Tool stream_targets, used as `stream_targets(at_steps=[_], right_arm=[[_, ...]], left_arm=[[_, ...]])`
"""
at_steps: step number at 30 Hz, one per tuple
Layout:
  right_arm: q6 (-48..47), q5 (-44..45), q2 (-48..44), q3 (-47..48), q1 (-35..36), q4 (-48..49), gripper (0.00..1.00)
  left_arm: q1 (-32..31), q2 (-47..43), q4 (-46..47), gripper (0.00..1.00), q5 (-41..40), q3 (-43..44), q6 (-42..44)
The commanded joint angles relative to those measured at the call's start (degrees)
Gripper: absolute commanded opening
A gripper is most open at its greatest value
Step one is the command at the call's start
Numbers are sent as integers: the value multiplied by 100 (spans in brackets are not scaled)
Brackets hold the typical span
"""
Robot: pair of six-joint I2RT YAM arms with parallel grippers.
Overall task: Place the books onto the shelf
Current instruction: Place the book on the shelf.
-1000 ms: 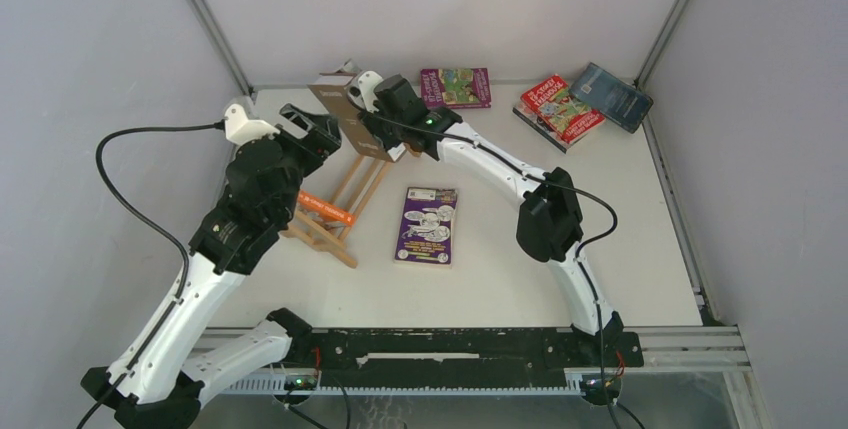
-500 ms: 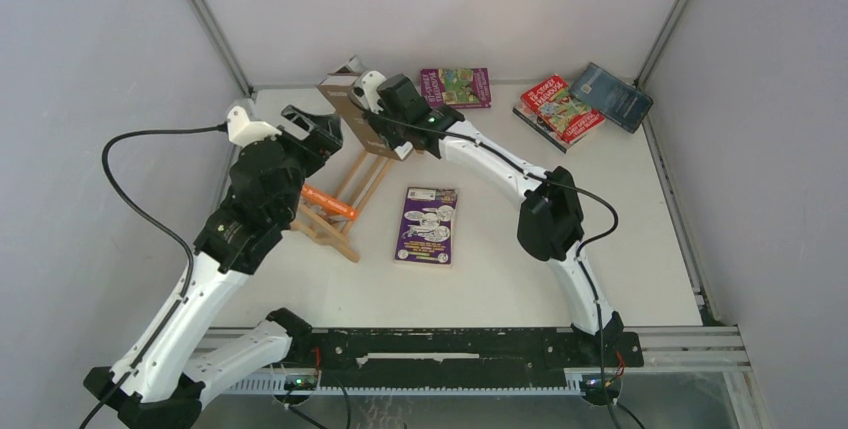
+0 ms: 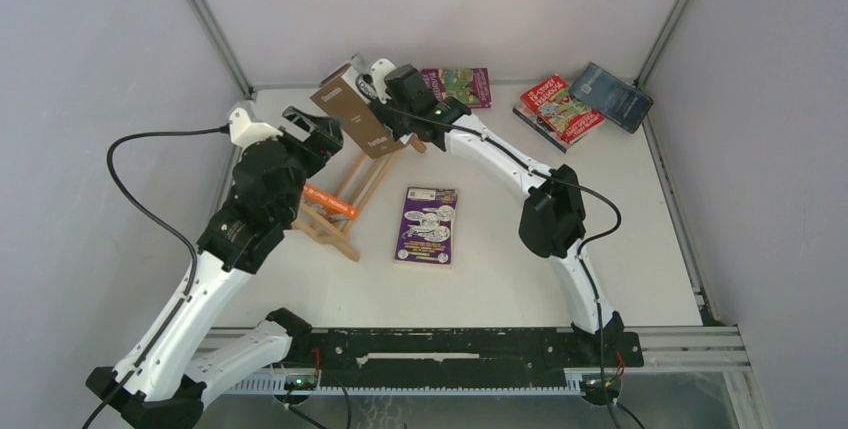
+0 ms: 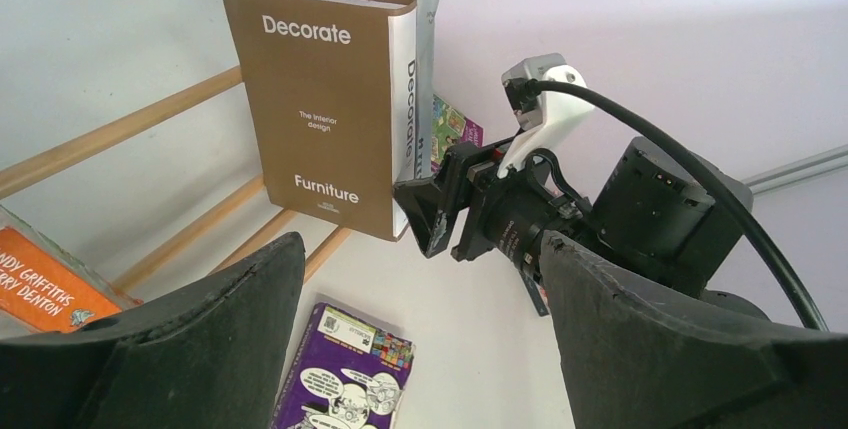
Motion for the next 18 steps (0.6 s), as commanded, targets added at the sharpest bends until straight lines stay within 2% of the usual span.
stream_targets(at_steps=[1,11,18], right_arm=[[55,156,-36,266,-62,221,61],[339,301,-538,277,-144,225,64],[953,300,-1146,22,-268,113,69]], left_arm=[[53,18,253,90,114,-88,-78],[55,234,126,90,99,295,0],[55,455,-106,91,44,598,21]])
